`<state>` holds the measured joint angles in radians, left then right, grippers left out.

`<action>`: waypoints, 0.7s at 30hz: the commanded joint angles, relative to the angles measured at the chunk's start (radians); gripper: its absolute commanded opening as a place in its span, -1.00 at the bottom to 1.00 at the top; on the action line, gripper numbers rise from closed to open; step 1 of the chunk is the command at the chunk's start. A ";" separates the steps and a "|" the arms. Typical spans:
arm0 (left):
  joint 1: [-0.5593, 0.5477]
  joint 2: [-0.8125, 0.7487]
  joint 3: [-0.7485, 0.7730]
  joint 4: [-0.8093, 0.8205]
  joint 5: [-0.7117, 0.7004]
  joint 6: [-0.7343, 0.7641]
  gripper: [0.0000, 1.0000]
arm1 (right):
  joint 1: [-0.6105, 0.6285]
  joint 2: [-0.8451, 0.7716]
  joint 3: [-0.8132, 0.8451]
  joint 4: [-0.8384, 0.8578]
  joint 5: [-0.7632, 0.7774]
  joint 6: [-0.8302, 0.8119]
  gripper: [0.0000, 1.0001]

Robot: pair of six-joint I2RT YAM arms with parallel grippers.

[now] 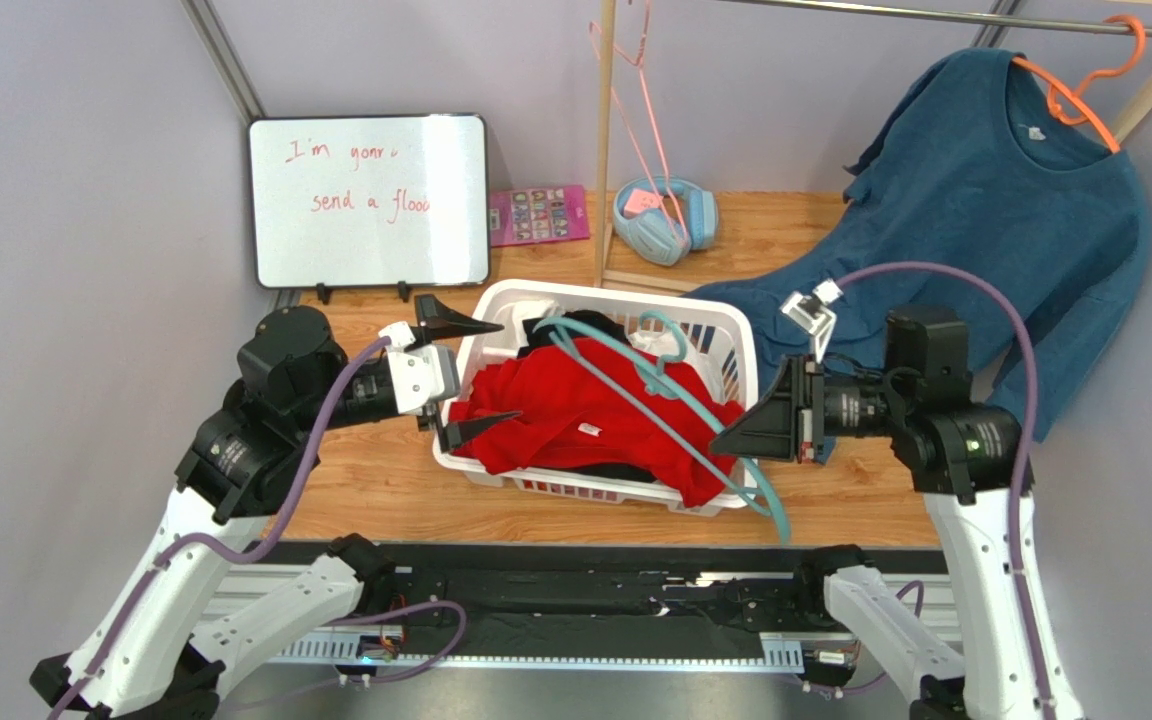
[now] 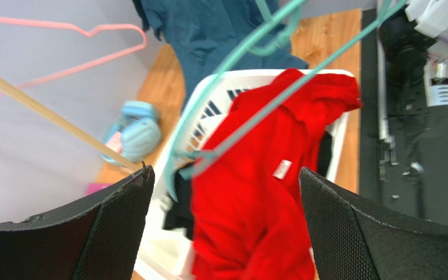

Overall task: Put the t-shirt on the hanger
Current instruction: Pick up the hanger from the clothesline.

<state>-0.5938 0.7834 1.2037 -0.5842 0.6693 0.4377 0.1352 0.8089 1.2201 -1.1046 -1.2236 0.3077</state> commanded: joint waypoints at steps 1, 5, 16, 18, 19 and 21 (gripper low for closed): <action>0.005 0.054 0.059 -0.005 0.018 0.193 0.92 | 0.191 0.071 0.082 0.022 -0.047 -0.109 -1.00; 0.003 0.108 0.091 -0.087 0.076 0.228 0.92 | 0.363 0.153 0.183 -0.060 0.044 -0.240 -1.00; 0.003 0.077 -0.020 -0.284 0.269 0.154 -0.05 | 0.560 0.343 0.452 -0.244 0.266 -0.597 -1.00; 0.005 0.073 -0.012 -0.296 0.276 0.145 -0.81 | 0.578 0.366 0.472 -0.242 0.335 -0.625 -0.81; 0.003 0.073 -0.006 -0.292 0.270 0.135 -1.00 | 0.583 0.372 0.485 -0.229 0.366 -0.631 -0.53; 0.005 0.063 -0.009 -0.249 0.221 0.064 -1.00 | 0.609 0.383 0.509 -0.169 0.473 -0.628 0.43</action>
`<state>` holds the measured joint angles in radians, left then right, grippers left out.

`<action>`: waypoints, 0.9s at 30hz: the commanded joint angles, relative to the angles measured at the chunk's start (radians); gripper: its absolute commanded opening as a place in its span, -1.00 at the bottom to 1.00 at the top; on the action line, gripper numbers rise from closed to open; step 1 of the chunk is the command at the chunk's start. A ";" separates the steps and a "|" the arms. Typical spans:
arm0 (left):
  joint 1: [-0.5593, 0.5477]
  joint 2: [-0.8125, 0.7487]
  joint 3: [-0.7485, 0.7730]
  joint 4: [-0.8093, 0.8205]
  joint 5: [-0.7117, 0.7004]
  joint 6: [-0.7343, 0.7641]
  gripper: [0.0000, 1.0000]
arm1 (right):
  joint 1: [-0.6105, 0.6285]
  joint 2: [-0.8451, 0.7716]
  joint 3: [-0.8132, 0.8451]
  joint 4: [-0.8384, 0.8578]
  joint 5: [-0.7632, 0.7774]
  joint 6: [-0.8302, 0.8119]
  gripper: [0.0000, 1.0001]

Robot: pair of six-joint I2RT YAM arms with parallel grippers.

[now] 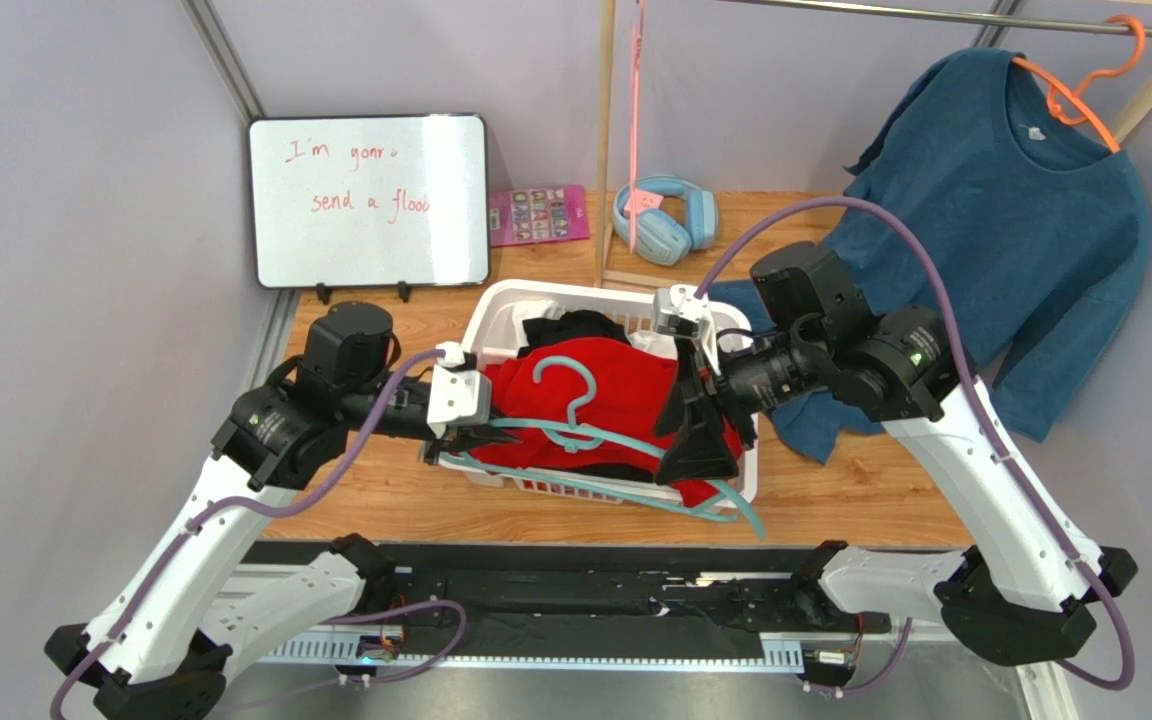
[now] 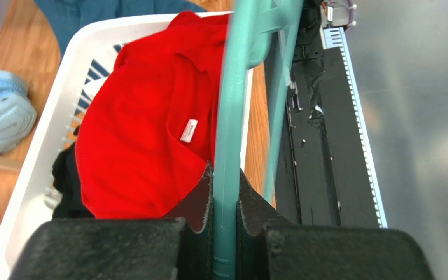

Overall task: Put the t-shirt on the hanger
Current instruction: Pick up the hanger from the clothesline.

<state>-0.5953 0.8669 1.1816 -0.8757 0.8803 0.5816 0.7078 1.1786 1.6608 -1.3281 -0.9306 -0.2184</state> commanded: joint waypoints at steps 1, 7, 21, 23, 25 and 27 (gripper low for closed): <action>0.005 -0.020 0.013 0.046 -0.001 -0.089 -1.00 | 0.050 0.012 0.094 0.081 0.217 -0.093 0.61; 0.006 -0.028 -0.011 0.122 -0.064 -0.183 -1.00 | 0.211 0.090 0.183 0.127 0.463 -0.217 0.89; -0.073 -0.051 -0.013 0.158 -0.297 0.013 -1.00 | 0.334 0.219 0.258 0.132 0.526 -0.191 0.33; -0.099 -0.065 -0.031 0.172 -0.340 0.041 -1.00 | 0.311 0.222 0.264 0.147 0.480 -0.158 0.30; -0.110 -0.072 -0.048 0.187 -0.360 0.066 -1.00 | 0.276 0.224 0.277 0.159 0.431 -0.113 0.28; -0.115 -0.078 -0.054 0.190 -0.363 0.072 -1.00 | 0.257 0.225 0.281 0.181 0.408 -0.090 0.26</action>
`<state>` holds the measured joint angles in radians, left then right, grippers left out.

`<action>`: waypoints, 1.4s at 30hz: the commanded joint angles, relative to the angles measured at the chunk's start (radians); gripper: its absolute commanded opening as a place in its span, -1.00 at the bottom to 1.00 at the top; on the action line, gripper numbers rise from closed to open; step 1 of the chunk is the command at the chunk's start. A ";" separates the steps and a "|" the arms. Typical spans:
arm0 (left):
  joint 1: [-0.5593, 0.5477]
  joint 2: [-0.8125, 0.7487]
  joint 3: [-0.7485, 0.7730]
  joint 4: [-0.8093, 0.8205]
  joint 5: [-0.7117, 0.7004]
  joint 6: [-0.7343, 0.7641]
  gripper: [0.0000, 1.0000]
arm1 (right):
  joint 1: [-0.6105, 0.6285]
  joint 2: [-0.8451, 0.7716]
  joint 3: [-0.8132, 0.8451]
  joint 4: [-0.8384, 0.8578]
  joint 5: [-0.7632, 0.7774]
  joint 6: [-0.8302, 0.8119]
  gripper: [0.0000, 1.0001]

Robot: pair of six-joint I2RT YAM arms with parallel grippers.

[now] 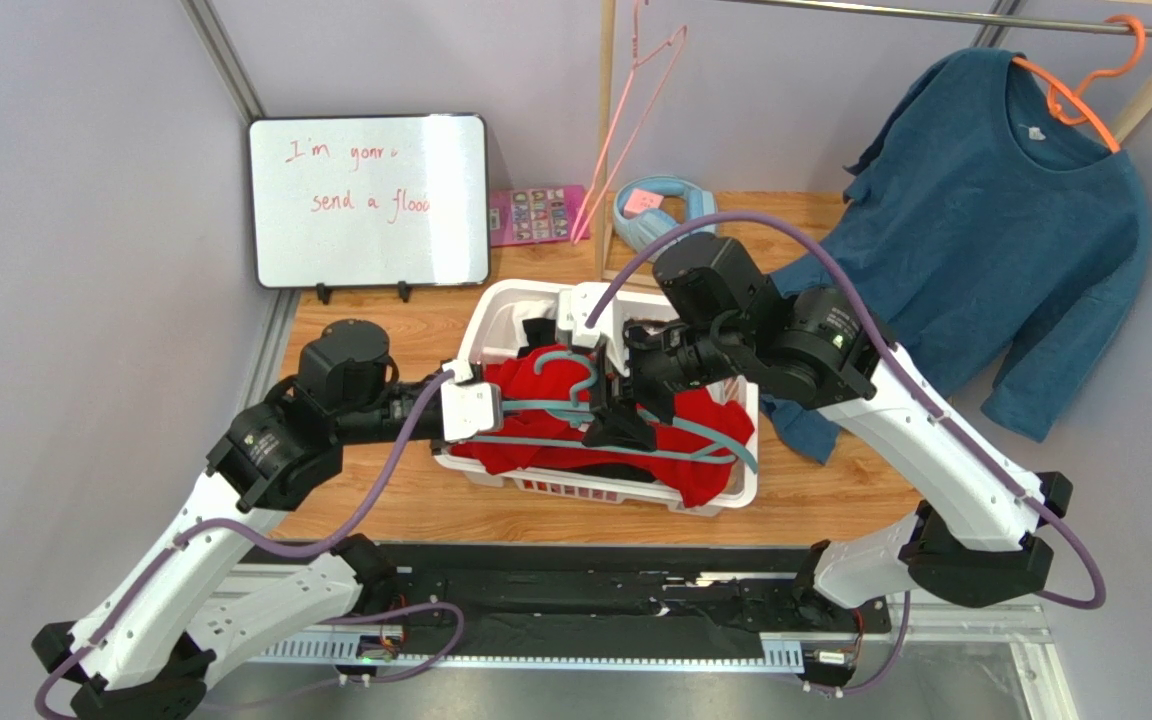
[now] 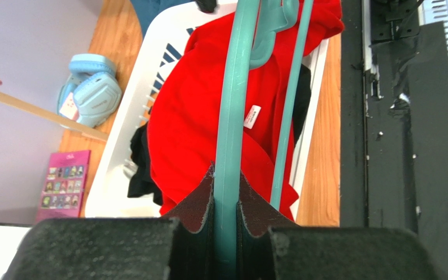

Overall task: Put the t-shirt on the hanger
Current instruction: Pick up the hanger from the clothesline.

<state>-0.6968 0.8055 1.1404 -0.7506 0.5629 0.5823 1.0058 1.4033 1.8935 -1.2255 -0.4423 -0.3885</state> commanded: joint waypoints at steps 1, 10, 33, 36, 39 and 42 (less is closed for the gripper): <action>-0.013 -0.016 -0.014 0.072 -0.046 0.068 -1.00 | -0.056 -0.003 0.046 0.093 -0.097 0.095 0.19; -0.013 -0.005 -0.005 0.109 -0.028 0.001 -1.00 | -0.062 -0.036 -0.019 0.104 -0.116 0.056 -0.47; 0.109 0.023 0.039 -0.214 0.196 0.166 0.49 | -0.207 -0.475 -0.275 -0.034 -0.009 -0.144 -1.00; 0.089 0.058 0.030 -0.227 0.215 0.209 0.49 | -0.205 -0.532 -0.307 -0.084 0.005 -0.154 -1.00; 0.016 0.081 0.021 -0.172 0.084 0.183 0.38 | -0.207 -0.573 -0.350 -0.089 0.036 -0.164 -1.00; -0.052 0.057 -0.030 -0.063 -0.026 0.148 0.28 | -0.207 -0.581 -0.372 -0.085 0.062 -0.194 -1.00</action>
<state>-0.6899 0.8764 1.1572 -0.9283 0.6598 0.7208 0.7979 0.8162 1.5501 -1.3132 -0.4397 -0.5289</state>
